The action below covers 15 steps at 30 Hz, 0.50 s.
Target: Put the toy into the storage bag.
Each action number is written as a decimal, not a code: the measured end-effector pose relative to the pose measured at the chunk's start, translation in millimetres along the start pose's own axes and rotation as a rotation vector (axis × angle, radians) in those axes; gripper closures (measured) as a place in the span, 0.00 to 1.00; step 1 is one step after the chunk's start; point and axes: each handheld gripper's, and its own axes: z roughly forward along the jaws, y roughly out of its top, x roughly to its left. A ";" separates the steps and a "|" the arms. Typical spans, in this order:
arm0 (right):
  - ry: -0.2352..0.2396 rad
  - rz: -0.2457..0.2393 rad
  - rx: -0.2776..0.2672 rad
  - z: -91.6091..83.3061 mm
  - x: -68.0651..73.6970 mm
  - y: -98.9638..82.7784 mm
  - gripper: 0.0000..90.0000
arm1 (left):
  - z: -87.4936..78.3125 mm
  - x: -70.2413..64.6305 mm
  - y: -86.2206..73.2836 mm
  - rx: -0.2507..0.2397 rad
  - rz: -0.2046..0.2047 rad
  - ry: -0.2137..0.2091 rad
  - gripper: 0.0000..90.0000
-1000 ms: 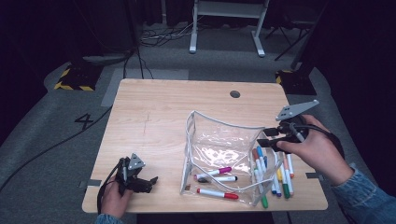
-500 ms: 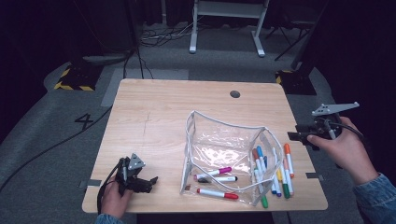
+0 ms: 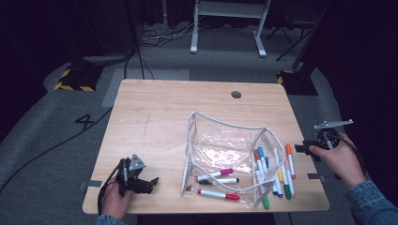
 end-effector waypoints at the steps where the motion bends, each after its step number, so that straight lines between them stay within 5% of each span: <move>1: 0.000 0.000 0.000 0.0 0.0 0.0 0.59 | 0.0 0.0 0.0 0.000 0.000 0.000 0.00; 15: -0.034 0.017 0.074 48.5 -7.7 -27.9 0.59 | 0.0 0.0 0.0 0.000 0.000 0.000 0.00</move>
